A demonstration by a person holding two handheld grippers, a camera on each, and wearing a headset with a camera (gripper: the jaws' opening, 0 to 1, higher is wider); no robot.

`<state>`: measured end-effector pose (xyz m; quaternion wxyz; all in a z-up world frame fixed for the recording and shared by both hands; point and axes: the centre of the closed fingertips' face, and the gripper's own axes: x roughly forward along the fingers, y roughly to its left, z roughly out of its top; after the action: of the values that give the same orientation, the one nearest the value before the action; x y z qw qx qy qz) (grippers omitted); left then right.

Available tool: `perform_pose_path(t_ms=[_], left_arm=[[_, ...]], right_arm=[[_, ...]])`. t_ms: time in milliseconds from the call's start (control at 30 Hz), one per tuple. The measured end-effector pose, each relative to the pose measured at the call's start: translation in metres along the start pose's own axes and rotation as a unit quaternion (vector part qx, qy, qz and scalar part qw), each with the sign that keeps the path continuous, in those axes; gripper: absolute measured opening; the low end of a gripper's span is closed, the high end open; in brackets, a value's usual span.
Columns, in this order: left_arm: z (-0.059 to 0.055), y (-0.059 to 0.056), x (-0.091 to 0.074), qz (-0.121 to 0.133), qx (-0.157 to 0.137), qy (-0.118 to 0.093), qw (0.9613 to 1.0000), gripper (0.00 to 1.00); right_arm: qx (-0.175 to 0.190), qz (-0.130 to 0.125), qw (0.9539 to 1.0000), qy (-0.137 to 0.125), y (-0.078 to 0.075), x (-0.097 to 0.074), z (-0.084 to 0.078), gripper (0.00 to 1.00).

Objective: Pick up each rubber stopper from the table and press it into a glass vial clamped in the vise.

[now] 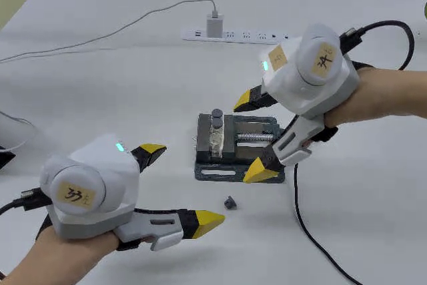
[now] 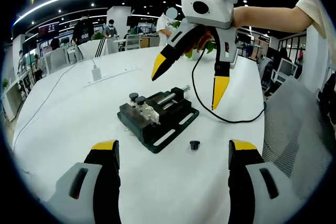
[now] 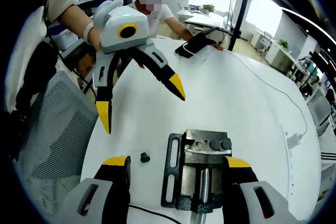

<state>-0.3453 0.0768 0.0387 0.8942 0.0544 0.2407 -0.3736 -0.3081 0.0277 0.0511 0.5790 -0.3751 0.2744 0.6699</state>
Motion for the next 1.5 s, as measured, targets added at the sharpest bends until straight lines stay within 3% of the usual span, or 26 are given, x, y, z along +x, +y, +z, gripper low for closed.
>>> perform_pose_path(t_ms=[367, 533, 733, 867, 967, 1167, 1500], left_arm=[[-0.003, -0.006, 0.003, -0.007, 0.009, 0.018, 0.9998, 0.79], [-0.006, -0.011, 0.01, -0.019, 0.018, 0.039, 0.9989, 0.77], [-0.023, -0.016, 0.02, -0.029, 0.062, 0.104, 0.9922, 0.67], [-0.024, -0.02, 0.03, -0.032, 0.064, 0.116, 0.9906, 0.67], [-0.028, -0.025, 0.035, -0.044, 0.076, 0.137, 0.9867, 0.63], [-0.03, -0.032, 0.043, -0.055, 0.066, 0.156, 0.984, 0.47], [-0.031, -0.039, 0.053, -0.067, 0.071, 0.186, 0.9776, 0.29]], right_arm=[[0.031, -0.015, 0.9992, -0.018, 0.019, -0.009, -0.014, 0.67], [0.051, -0.025, 0.9981, -0.025, 0.024, -0.014, -0.025, 0.67], [0.07, -0.031, 0.9965, -0.033, 0.036, -0.018, -0.035, 0.66], [0.081, -0.033, 0.9954, -0.039, 0.043, -0.021, -0.04, 0.65], [0.088, -0.038, 0.9946, -0.04, 0.049, -0.023, -0.047, 0.66], [0.105, -0.05, 0.9921, -0.046, 0.057, -0.03, -0.057, 0.66], [0.145, -0.071, 0.9854, -0.055, 0.069, -0.043, -0.077, 0.72]])
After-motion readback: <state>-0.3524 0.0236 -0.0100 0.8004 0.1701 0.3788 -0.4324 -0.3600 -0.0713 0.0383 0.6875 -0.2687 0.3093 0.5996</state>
